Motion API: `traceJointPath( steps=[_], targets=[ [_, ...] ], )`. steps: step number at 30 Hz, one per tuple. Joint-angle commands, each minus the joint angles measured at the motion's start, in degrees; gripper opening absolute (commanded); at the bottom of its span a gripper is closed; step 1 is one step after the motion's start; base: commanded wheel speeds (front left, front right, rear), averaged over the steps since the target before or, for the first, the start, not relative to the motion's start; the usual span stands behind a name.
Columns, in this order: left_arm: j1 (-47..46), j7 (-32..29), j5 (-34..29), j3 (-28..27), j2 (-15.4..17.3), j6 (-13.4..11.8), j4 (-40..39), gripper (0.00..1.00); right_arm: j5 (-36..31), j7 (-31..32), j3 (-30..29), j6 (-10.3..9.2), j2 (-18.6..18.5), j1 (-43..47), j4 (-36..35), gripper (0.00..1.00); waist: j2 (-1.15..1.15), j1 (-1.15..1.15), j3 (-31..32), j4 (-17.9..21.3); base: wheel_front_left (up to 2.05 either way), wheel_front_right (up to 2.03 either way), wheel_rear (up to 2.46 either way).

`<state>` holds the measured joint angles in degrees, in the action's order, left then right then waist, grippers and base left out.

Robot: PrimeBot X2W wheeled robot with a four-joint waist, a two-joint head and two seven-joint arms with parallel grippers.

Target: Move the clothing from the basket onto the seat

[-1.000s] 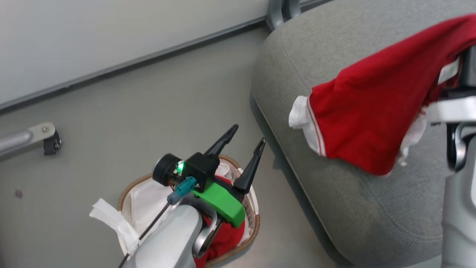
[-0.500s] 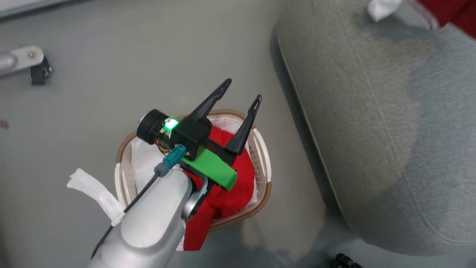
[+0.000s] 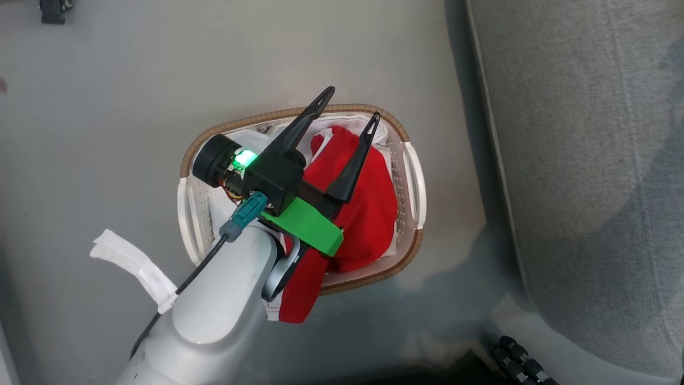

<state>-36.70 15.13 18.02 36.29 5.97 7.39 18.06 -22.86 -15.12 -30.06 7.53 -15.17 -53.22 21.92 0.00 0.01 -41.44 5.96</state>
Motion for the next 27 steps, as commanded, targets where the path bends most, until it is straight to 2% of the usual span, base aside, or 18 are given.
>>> traceJointPath(
  steps=[1, 9, 11, 12, 13, 19, 27],
  targets=[
    [0.0, 0.0, -0.1, -0.3, 0.0, 0.2, -0.1, 1.00, -0.1, -0.1, -0.6, -0.08, 0.4, 1.8, 0.7, 0.00, 0.00, -0.01, -1.5, -1.4, 0.00, 0.00, 0.00],
    [1.0, 0.0, -0.3, -1.4, 0.5, 0.2, 0.3, 1.00, -0.4, -0.1, -3.8, -0.08, 1.8, 7.3, 1.7, 0.00, 0.00, -0.01, -1.3, -0.2, 0.00, 0.00, 0.00],
    [1.1, 0.0, -0.3, -1.6, 0.5, 0.2, 0.5, 1.00, -0.4, -0.1, -4.1, -0.08, 1.9, 8.4, 1.0, 0.27, 0.00, -0.01, -1.0, 0.2, 0.00, 0.00, 0.00],
    [1.1, 0.0, -0.3, -1.6, 0.6, 0.2, 0.5, 1.00, -0.3, -0.1, -4.0, -0.08, 1.9, 9.1, 0.1, 0.49, 0.00, -0.01, -0.7, 0.4, 0.00, 0.00, 0.00],
    [1.2, 0.0, -0.3, -1.7, 0.6, 0.2, 0.6, 1.00, -0.3, -0.1, -3.9, -0.08, 2.0, 9.9, -0.6, 1.00, 0.00, -0.01, -0.5, 0.5, 0.00, 0.00, 0.00],
    [2.0, 0.0, 0.4, -2.8, 0.7, 0.2, 0.2, 1.00, 0.3, -0.1, -4.2, -0.08, 3.9, 15.9, -4.2, 1.00, 0.00, -0.01, 2.3, 1.1, 0.00, 0.00, 0.00],
    [4.6, 0.0, 1.0, -8.1, 0.5, 0.2, -0.8, 1.00, 1.2, -0.1, -2.5, -0.08, 4.8, 22.4, -6.2, 1.00, 0.00, -0.01, 9.3, 0.9, 0.00, 0.00, 0.00]
  ],
)
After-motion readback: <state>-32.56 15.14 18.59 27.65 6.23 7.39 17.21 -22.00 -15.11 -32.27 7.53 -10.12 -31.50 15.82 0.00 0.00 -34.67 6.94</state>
